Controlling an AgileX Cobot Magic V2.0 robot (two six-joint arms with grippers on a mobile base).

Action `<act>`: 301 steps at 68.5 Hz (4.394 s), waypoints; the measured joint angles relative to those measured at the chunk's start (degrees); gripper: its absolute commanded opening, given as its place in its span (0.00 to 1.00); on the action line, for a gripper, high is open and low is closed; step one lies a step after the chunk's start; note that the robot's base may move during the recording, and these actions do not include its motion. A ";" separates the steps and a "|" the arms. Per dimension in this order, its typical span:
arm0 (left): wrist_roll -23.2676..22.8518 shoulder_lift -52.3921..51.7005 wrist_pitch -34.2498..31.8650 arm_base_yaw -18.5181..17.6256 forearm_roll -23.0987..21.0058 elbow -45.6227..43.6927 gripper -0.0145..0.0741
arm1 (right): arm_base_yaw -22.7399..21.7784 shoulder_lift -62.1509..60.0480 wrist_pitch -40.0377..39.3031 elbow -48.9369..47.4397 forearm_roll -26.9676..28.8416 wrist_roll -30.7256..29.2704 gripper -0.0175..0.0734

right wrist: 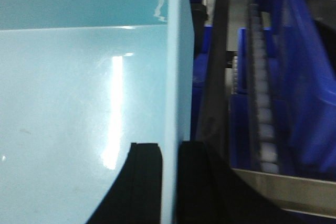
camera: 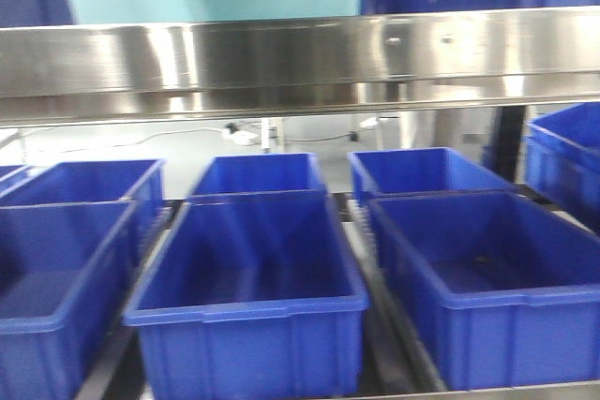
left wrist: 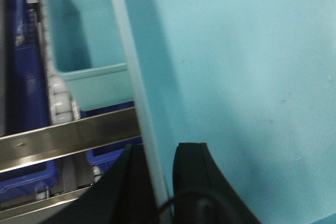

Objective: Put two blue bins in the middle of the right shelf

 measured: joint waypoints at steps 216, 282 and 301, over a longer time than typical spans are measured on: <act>0.00 0.00 0.00 0.00 0.10 0.00 0.04 | 0.00 0.00 -0.23 0.00 -0.02 0.00 0.02; 2.84 -2.08 1.46 0.00 3.93 2.95 0.04 | 0.51 0.00 7.72 4.36 5.76 5.37 0.02; 2.84 -2.08 1.02 0.00 5.21 8.63 0.04 | 0.61 0.00 4.46 10.37 5.62 5.83 0.02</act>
